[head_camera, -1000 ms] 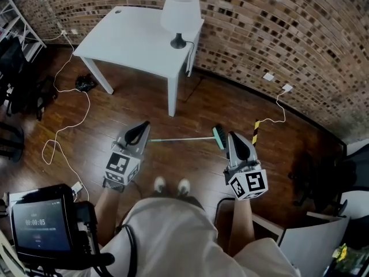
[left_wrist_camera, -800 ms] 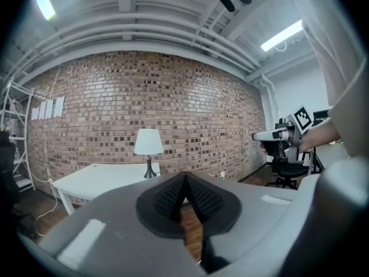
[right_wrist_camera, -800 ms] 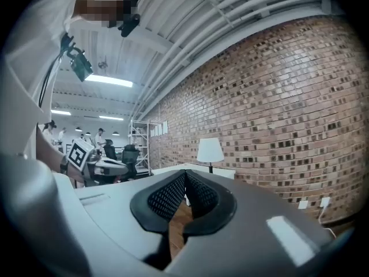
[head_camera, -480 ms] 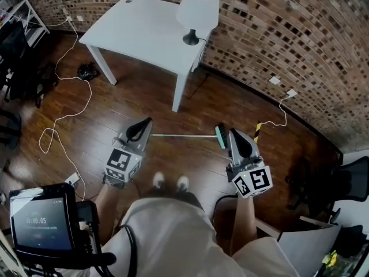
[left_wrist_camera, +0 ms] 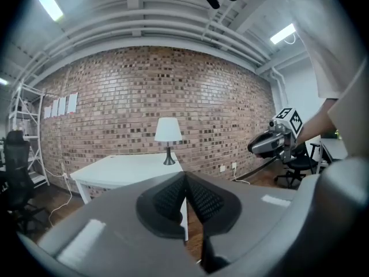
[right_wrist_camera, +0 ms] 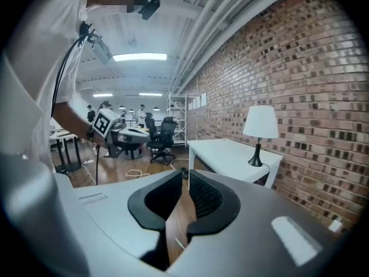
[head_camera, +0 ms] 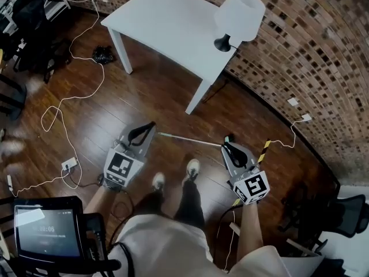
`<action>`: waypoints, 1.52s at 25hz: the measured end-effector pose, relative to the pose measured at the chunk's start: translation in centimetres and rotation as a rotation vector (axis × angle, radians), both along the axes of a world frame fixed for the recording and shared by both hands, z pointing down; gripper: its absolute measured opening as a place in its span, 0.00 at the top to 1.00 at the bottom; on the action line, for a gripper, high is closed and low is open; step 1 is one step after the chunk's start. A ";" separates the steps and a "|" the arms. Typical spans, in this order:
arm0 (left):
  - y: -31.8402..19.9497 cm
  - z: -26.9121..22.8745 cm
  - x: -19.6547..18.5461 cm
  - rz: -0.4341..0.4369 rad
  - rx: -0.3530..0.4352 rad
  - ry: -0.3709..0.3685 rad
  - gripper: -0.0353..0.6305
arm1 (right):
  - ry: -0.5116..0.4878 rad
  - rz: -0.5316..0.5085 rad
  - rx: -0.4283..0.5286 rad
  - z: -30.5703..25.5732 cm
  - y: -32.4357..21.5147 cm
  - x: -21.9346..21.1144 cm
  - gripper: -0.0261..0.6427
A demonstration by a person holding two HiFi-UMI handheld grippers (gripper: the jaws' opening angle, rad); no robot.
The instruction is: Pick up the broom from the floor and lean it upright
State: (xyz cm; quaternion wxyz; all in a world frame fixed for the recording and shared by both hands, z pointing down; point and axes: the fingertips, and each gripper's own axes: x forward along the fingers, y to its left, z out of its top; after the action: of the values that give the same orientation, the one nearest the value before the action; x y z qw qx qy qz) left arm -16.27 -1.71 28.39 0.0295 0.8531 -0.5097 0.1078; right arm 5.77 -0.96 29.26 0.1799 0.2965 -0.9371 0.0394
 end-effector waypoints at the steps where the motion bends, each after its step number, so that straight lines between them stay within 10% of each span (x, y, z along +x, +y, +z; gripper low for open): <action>1: -0.4 0.8 -0.3 -0.011 -0.007 -0.009 0.95 | 0.027 -0.040 -0.010 1.3 -0.7 -0.5 0.88; 14: -5.4 19.1 -3.6 -0.137 -0.109 -0.070 0.95 | 0.247 -0.335 -0.130 23.9 -9.6 -4.2 0.85; 38: -6.3 58.0 -6.1 -0.295 -0.195 -0.002 0.95 | 0.579 -0.630 -0.332 76.7 -9.9 -5.4 0.83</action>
State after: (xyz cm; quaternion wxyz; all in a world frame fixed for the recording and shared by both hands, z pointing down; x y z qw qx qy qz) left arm -22.37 -8.03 86.35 0.1273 0.7619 -0.6166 0.1521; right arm 0.42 -10.83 105.98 0.4829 -0.0368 -0.8736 0.0480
